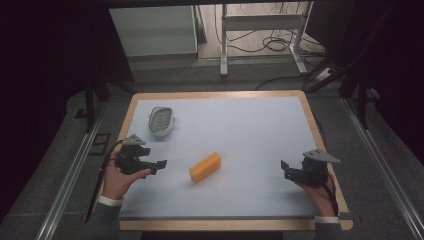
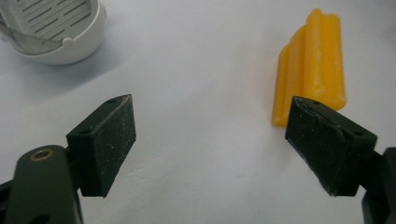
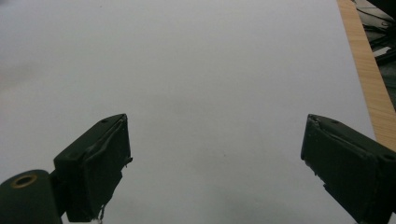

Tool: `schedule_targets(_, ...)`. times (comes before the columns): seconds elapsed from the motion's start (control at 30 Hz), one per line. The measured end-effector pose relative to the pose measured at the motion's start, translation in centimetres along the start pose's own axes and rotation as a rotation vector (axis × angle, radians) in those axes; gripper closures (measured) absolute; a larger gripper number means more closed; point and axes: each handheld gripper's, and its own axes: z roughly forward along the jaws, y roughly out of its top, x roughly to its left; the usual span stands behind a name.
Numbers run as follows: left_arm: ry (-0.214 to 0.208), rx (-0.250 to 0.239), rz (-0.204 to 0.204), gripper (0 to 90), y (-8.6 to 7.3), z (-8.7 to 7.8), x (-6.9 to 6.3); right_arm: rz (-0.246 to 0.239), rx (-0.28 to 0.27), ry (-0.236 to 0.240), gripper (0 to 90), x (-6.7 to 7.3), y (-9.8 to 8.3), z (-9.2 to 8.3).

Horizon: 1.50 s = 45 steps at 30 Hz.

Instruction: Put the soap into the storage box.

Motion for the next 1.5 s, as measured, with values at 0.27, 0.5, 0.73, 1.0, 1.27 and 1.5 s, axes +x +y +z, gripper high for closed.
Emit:
schedule_targets(0.27, -0.005, -0.006, 0.031, 16.7, 1.4, -0.6, -0.9, -0.009, 0.007, -0.007, 8.4, -0.1, -0.1, 0.0)
schedule_targets(0.5, -0.018, 0.007, 0.061, 16.5, 2.4, -0.1, -1.8, -0.007, 0.013, -0.013, 8.4, -0.3, -0.1, 0.0)
schedule_targets(0.73, 0.002, 0.012, 0.108, 17.5, 3.4, 0.5, -3.0, -0.007, 0.011, -0.016, 8.4, -0.3, -0.2, 0.0)
schedule_targets(1.0, -0.025, 0.027, 0.141, 17.3, 4.5, 1.3, -4.1, -0.008, 0.003, -0.030, 8.6, -0.3, -0.2, -0.1)
schedule_targets(1.27, -0.051, 0.058, 0.180, 17.4, 5.4, 2.9, -5.3, 0.004, 0.008, -0.039, 9.0, -0.3, -0.2, -0.1)
schedule_targets(1.5, -0.075, 0.075, 0.201, 18.5, 5.7, 4.0, -6.3, 0.008, 0.012, -0.046, 9.0, -0.4, -0.3, 0.0)
